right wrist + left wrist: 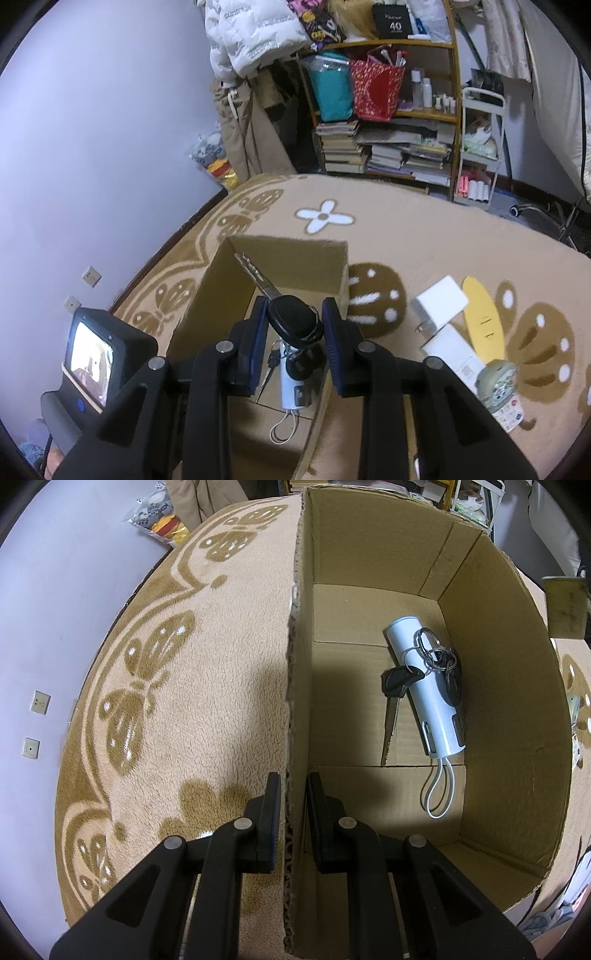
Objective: Organize rigid objects
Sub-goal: 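Carry the black-capped key into the box with the right tool and release it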
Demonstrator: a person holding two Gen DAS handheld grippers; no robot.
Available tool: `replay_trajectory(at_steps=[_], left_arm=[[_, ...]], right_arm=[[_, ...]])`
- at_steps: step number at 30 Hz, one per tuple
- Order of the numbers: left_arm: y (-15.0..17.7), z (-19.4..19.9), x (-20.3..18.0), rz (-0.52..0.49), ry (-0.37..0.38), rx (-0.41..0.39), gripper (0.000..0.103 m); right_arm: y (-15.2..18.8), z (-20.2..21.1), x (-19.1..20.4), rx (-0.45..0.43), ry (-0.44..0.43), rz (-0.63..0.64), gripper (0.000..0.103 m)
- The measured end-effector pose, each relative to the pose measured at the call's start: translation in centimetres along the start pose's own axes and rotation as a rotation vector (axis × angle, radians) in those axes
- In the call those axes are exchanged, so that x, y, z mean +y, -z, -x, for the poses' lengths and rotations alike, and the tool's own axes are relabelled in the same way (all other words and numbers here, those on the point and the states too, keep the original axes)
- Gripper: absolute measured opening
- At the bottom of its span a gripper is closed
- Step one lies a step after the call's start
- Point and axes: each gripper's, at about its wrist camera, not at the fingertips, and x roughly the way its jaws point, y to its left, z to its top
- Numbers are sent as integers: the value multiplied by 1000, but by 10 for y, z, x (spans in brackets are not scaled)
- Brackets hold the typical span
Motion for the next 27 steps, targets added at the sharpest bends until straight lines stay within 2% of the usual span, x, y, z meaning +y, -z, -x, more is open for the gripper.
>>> replay_trajectory(at_steps=[10,15,20,27], left_arm=[[0,-1,0,3,5,2,14],[0,0,1,6,11,2,14],[0,1,2,8,17,2,14],[1,1,0,0,8,-1,14]], right_arm=[[9,-13,16,37,-36,14,31],[8,-11,23,21,-71,7,31],[9,-22,24,49,-62,-2,31],[23,-49,15,130,-28,-32,31]])
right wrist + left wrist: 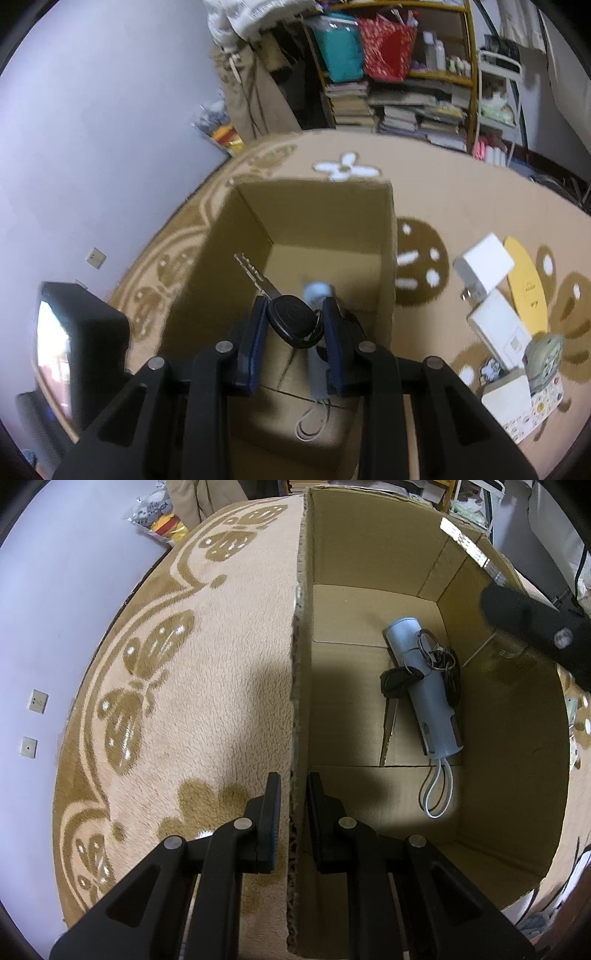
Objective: Organize rigid objects
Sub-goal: 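Carry the black-capped key into the box with the right tool and release it, then move the right tool back to the pile and grasp the white square device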
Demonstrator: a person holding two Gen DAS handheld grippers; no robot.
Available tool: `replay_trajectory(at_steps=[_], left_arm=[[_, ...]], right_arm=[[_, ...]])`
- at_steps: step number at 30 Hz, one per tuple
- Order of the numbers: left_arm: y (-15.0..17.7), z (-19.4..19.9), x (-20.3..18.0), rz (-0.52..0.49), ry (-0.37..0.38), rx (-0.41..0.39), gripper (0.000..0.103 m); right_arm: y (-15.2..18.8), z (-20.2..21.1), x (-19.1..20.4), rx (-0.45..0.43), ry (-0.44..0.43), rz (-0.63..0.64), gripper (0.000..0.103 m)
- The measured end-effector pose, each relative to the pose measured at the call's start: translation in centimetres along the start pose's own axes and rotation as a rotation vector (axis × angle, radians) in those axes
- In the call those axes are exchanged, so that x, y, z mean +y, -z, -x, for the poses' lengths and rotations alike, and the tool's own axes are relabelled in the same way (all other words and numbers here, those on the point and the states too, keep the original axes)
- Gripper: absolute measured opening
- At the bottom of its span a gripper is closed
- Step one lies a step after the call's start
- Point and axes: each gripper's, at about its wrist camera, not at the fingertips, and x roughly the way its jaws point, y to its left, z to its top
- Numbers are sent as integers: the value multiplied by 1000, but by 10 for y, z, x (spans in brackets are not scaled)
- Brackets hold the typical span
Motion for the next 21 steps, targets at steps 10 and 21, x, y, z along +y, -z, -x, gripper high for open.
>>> replay_trajectory(at_steps=[10,21], left_arm=[[-1,1,1,-1,2,-1,14],[-1,1,2,4,5,-1,14]], right_arm=[[8,10,-7,23,12,22,36],[12,49,-24,-43,83,39,88]])
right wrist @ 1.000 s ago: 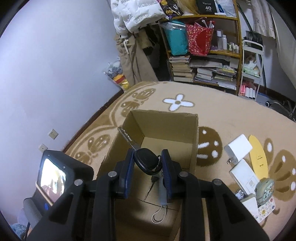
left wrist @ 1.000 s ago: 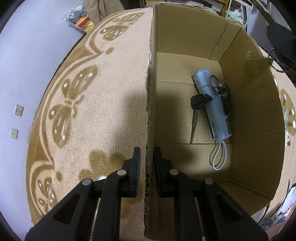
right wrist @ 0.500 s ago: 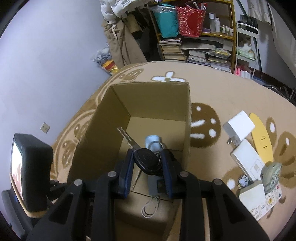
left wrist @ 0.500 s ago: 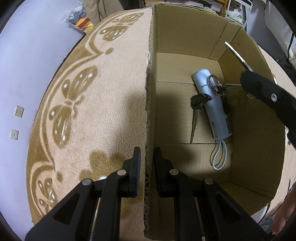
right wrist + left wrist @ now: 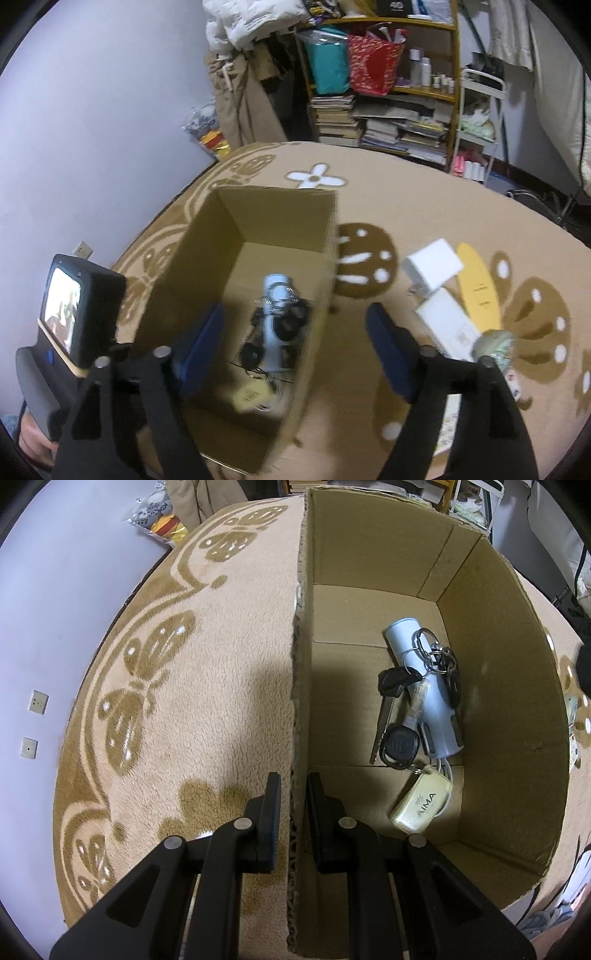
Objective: Organize rigid objects
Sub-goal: 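Move the right tool back to the pile and grasp the white square device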
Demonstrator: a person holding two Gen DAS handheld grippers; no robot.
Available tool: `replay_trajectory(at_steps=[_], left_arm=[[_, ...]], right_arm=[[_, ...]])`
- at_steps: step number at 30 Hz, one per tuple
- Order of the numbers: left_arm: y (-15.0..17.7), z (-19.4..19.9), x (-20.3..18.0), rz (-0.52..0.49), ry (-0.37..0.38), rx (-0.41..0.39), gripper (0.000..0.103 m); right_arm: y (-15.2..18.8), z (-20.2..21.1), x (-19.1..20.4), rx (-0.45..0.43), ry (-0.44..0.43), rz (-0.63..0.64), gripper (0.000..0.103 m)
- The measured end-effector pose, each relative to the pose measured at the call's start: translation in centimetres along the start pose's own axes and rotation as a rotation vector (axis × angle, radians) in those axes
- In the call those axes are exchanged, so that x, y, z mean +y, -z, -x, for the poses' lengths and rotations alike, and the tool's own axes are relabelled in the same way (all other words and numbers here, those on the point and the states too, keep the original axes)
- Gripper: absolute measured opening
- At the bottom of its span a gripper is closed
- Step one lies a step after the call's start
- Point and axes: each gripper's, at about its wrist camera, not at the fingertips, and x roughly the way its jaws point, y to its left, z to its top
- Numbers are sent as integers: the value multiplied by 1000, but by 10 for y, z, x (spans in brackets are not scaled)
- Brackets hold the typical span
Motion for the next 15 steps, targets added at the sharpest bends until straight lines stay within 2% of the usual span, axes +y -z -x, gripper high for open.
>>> replay_trajectory(at_steps=[2,4,15], left_arm=[[0,0,0,3,2,1,14],[0,1,0,3,2,1,14],[0,0,0,3,2,0,14]], right_arm=[[0,2,-10,-4,19,-15,95],[1,3,-24,-5,53,-32,96],[25,-2,-80,42,161,-113,97]])
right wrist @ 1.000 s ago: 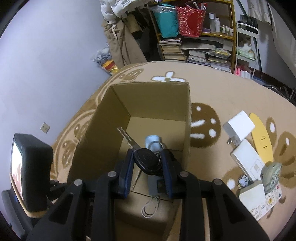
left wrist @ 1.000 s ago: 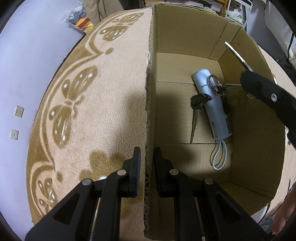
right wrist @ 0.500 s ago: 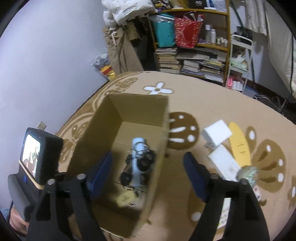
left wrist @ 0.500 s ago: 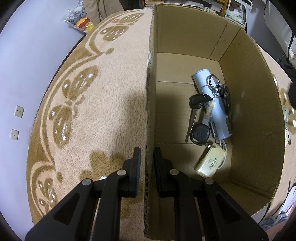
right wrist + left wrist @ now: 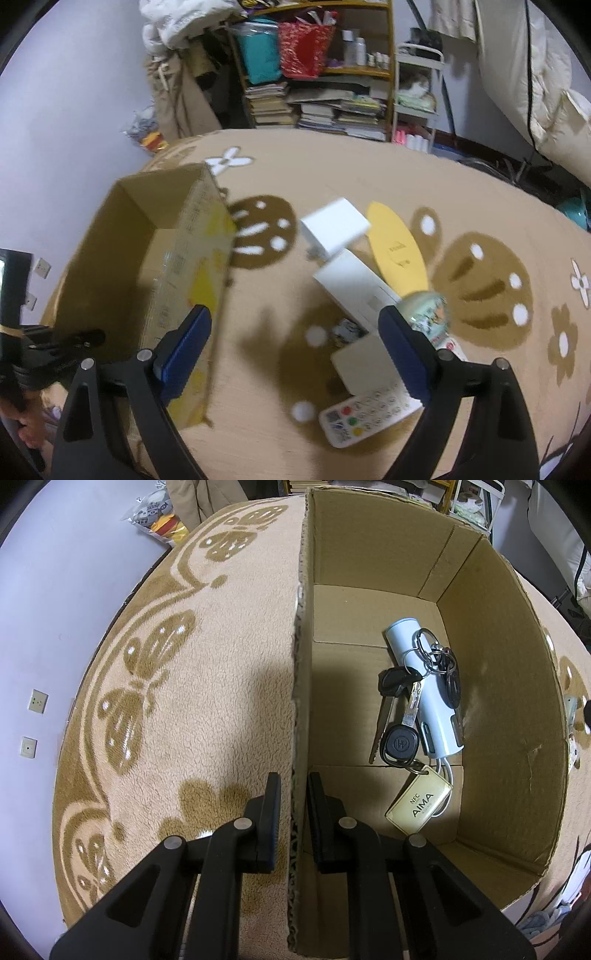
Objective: Organize rigid objects
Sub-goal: 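Move the right tool back to the pile and grasp the white square device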
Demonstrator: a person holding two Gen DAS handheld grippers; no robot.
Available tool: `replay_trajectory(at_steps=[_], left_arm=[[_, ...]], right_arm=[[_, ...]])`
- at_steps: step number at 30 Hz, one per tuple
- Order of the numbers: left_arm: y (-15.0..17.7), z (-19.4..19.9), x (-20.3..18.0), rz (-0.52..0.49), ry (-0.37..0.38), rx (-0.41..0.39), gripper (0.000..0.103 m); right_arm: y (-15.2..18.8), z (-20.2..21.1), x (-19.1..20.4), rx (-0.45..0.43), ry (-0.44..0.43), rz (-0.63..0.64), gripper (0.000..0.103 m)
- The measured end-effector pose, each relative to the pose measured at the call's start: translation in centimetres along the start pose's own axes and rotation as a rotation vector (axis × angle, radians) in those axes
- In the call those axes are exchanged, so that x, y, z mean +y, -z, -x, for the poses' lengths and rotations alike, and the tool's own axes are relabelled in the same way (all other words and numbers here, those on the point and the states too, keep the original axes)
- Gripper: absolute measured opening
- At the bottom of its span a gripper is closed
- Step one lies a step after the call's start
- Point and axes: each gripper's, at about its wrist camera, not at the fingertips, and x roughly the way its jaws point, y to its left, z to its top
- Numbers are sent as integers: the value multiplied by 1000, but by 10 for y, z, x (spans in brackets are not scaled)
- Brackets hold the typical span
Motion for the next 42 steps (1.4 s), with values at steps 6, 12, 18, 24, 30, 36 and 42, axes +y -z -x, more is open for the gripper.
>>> replay_trajectory(at_steps=[6,12,18,24,30,36,42], left_arm=[[0,0,0,-1,0,0,14],[0,0,0,-2,-3,0,14],[0,-1,-1,-3,-3,-1,14],[0,-1,0,0,1,2,14],[1,-1,1,-3,0,2,14],[0,-1,2,-5,0,1,14],[1,-1,1,-8,-4,1,14]], right_arm=[[12,-17,-21,49,24,-48,96],[24,-33,-35,86,61,-79,96],[32,-45,-48,96,57,-122,96],[37,-51,-51,85,66,-136,96],[40,-57,-45,76,103,-100,96],[40,-59,-40,74,139,-70,94],[46,-64,-29,82,250,20,79]])
